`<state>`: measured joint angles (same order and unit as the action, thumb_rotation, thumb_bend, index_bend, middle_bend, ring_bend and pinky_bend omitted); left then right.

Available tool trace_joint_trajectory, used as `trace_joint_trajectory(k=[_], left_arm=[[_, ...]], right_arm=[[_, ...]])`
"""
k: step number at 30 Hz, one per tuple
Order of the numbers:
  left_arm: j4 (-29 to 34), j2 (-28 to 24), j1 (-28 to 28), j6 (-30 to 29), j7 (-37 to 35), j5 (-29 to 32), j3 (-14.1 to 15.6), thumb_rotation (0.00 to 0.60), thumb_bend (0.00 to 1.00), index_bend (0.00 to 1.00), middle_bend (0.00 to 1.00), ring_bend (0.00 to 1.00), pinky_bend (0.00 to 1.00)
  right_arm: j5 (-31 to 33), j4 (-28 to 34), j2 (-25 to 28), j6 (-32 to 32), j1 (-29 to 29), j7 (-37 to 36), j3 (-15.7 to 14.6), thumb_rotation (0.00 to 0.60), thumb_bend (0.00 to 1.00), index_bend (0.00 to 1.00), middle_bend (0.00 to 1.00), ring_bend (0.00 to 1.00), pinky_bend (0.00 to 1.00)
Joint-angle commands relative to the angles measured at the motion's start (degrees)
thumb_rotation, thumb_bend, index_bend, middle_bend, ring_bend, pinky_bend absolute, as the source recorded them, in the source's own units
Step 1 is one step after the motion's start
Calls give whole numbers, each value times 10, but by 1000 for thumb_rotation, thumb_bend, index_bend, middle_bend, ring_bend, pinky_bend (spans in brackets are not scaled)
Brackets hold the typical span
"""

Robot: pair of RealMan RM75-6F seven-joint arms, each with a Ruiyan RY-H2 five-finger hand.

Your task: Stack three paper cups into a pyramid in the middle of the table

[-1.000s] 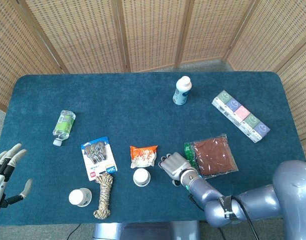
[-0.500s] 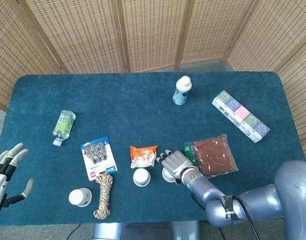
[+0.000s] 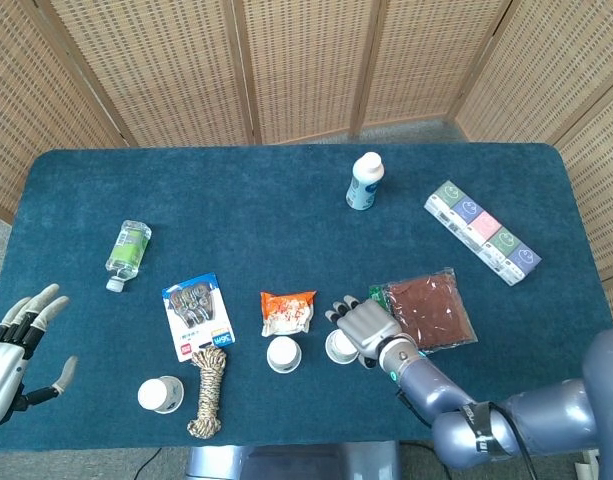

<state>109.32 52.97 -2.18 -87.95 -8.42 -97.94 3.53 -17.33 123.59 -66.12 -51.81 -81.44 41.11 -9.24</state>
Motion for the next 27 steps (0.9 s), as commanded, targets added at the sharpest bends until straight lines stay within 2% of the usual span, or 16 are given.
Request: trace_joint_trajectory(k=[1,7,16,21,27], left_arm=[[2,-1,-3,4,2,0,0,370,506,44,0,0,0],[3,-2,-11,17,9,-5,2,369,506,45,0,0,0],[12,-10,-27,38,27,-24,5,370,506,46,0,0,0],[23,-15,-42,61,49,-41,9,378,506,49,0,0,0],[44,-17,-64,92,94,-59,7,385,507,51,0,0,0]], right_arm=[[-21,14,20,-11,18,-14,-4,600,405,0,0,0,312],[-69,31,52,-23,50,-44,1,600,427,0,0,0,312],[-142,44,84,-78,112,-79,17,600,448,0,0,0,311],[-201,41,86,-134,164,-116,38,600,449,0,0,0,300],[-298,17,70,-214,236,-140,51,600,445,0,0,0,219]])
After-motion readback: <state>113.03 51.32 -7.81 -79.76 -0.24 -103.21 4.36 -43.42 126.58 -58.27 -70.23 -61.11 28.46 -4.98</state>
